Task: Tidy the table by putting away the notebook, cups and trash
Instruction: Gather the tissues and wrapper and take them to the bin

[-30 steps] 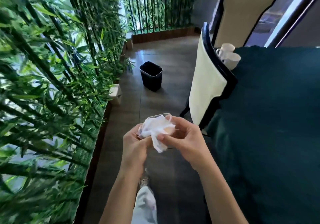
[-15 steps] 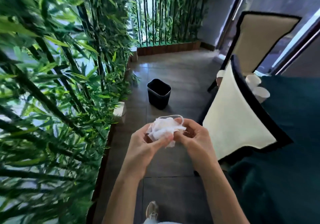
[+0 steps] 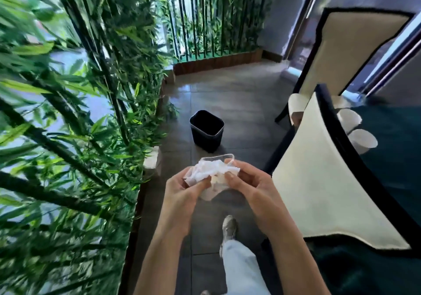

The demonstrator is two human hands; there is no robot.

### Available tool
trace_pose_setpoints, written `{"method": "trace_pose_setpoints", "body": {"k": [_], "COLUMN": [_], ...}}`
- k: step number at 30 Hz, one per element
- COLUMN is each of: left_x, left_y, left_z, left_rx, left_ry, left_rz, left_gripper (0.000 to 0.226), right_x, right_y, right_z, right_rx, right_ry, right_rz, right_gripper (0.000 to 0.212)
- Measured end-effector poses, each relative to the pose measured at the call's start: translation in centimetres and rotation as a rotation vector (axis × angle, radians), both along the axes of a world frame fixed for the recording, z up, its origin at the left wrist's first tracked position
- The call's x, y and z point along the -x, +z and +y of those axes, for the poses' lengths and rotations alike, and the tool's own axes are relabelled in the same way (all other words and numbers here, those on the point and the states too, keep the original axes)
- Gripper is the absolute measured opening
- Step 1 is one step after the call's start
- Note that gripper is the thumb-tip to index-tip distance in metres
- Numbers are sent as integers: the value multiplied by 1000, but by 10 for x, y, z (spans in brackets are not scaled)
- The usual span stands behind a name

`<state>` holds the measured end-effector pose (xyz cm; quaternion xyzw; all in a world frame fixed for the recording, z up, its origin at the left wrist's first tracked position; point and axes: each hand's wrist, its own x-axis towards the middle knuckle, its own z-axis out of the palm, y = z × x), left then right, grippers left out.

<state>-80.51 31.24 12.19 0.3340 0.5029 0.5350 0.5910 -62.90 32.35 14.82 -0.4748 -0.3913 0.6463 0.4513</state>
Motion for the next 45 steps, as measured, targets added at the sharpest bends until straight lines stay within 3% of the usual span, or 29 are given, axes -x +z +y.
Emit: {"method": "trace_pose_setpoints", "body": {"k": [14, 19, 23, 26, 30, 37, 45], "left_x": [-34, -49, -52, -46, -31, 16, 52], "left_y": [32, 30, 19, 6, -14, -57, -162], "left_z": [204, 253, 284, 313, 359, 471, 620], "left_rx": [17, 64, 131, 184, 220, 278, 485], "left_ry": [-8, 31, 29, 28, 51, -6, 18], "left_rz": [-17, -115, -139, -161, -137, -59, -46], "left_gripper": [28, 43, 40, 29, 38, 22, 11], "right_x": [-33, -42, -45, -40, -29, 9, 58], "right_y": [-14, -17, -25, -35, -52, -90, -188], "right_z": [226, 274, 304, 333, 377, 484, 621], "right_rx": [-58, -26, -15, 2, 6, 61, 213], "right_ry": [20, 23, 17, 6, -8, 15, -115], "right_rz": [37, 88, 92, 87, 36, -125, -285], "right_gripper": [26, 30, 32, 32, 34, 35, 33]}}
